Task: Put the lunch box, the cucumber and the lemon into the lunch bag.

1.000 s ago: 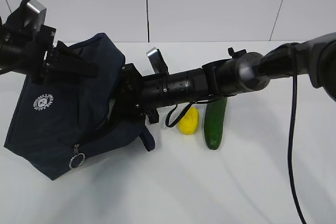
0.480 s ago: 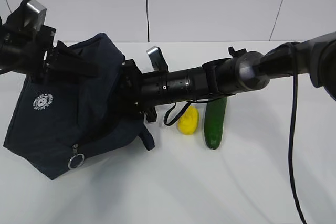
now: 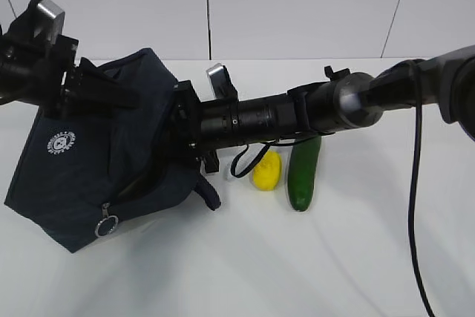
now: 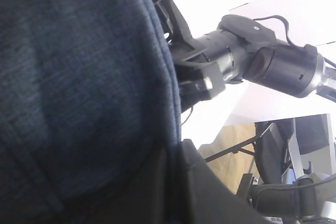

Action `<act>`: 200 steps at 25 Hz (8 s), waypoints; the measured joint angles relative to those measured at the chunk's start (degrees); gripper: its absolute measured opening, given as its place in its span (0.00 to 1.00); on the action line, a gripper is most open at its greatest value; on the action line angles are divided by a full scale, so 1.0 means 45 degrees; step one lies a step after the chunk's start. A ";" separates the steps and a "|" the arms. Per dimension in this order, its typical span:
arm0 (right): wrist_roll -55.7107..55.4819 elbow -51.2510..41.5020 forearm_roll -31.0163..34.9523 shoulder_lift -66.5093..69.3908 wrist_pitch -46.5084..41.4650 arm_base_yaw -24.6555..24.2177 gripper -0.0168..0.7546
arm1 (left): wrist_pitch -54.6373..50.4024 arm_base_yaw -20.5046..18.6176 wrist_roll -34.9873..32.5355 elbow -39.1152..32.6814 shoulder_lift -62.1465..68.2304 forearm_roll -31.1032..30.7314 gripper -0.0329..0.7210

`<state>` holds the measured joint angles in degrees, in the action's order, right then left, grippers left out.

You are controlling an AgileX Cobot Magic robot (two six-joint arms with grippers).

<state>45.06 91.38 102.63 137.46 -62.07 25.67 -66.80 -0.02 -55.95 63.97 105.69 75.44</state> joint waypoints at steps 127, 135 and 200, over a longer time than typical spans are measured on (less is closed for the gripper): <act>-2.0509 0.0000 -2.4289 -0.2560 0.2295 -0.0240 0.47 | -0.0079 -0.0342 0.0193 0.0000 0.0000 0.0232 0.05; -1.9990 0.0000 -2.4289 -0.2623 0.1992 -0.0240 0.45 | -0.0079 -0.0348 0.0254 0.0000 0.0000 0.0182 0.03; -0.3664 0.0909 -0.6111 -0.2377 0.2465 -0.0249 0.45 | 0.0080 -0.0377 0.0669 0.0000 0.0000 0.1970 0.04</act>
<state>28.57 95.47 75.13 126.76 -50.98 24.55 -66.43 -1.72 -52.94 63.97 105.69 84.31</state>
